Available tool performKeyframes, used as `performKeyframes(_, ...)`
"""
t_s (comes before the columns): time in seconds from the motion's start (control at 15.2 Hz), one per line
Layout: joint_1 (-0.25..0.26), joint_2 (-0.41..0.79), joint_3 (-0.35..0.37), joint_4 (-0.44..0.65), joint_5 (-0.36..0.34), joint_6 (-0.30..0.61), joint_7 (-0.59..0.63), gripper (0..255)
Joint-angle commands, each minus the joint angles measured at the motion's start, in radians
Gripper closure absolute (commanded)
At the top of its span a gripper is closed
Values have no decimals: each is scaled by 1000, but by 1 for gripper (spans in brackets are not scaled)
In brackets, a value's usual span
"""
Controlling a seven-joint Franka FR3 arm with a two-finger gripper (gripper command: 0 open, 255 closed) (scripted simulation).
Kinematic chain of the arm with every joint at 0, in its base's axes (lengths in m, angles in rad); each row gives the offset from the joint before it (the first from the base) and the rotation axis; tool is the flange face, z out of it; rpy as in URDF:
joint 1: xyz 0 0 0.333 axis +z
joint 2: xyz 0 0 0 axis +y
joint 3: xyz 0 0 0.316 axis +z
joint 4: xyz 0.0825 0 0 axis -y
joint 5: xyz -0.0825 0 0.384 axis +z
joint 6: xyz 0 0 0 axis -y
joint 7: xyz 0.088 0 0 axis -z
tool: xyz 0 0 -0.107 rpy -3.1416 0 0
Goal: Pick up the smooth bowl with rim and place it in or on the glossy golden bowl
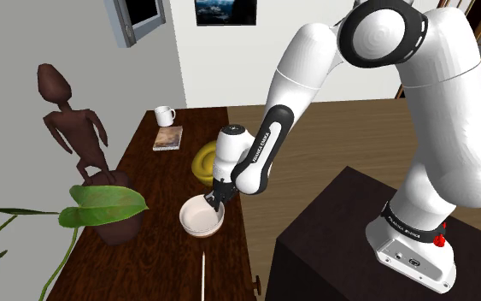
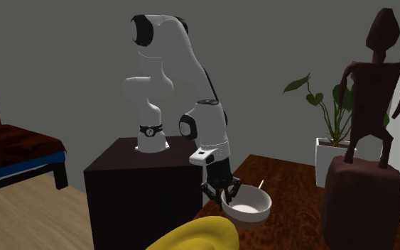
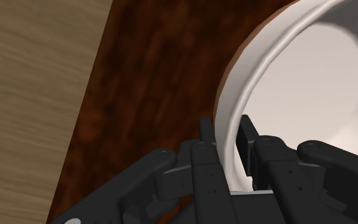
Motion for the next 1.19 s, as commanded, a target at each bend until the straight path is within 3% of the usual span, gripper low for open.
performKeyframes(0.0,0,1,0,0,0,0,0,255)
performKeyframes(1.12,-63,-216,76,-54,53,-164,-27,255)
